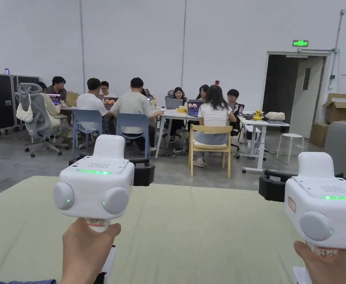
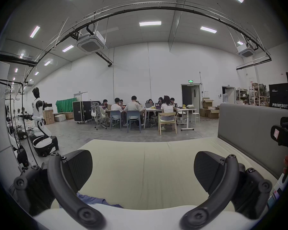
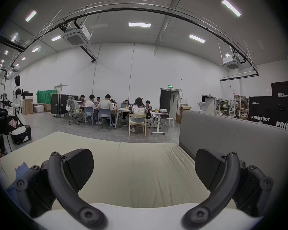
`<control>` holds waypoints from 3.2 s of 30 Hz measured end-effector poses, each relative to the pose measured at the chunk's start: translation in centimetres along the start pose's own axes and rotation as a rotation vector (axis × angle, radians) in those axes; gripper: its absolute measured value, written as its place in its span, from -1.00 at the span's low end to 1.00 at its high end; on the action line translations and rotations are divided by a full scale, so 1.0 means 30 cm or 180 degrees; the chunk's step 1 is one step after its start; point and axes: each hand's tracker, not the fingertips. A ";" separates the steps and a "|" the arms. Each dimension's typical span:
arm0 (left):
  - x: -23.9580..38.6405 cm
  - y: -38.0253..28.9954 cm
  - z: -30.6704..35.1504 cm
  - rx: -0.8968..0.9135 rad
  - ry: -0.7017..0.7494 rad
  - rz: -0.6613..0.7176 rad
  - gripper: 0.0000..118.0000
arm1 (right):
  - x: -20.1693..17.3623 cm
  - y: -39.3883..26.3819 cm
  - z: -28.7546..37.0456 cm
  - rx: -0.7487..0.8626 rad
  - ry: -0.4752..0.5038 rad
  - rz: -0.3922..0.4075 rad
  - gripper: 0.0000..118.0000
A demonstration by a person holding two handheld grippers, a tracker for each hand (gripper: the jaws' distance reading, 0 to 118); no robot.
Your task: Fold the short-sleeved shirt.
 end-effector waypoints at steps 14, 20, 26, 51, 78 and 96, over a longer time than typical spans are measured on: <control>0.010 0.012 0.007 0.0040 0.0012 -0.0027 1.00 | 0.010 0.002 0.001 0.0004 -0.0022 0.0002 1.00; 0.011 0.016 0.008 0.0051 0.0014 -0.0033 1.00 | 0.013 0.004 0.002 0.0003 -0.0021 -0.0003 1.00; 0.006 0.019 0.008 0.0046 0.0019 -0.0023 1.00 | 0.007 0.000 0.007 0.0005 -0.0029 0.0036 1.00; 0.008 0.022 0.017 0.0051 0.0005 -0.0019 1.00 | 0.005 0.003 0.007 -0.0011 -0.0018 0.0007 1.00; 0.017 0.017 0.008 0.0031 0.0008 -0.0054 1.00 | 0.013 -0.003 -0.001 -0.0024 -0.0016 0.0004 1.00; 0.018 0.015 0.006 0.0025 0.0003 -0.0040 1.00 | 0.025 -0.006 -0.001 -0.0053 -0.0013 -0.0009 1.00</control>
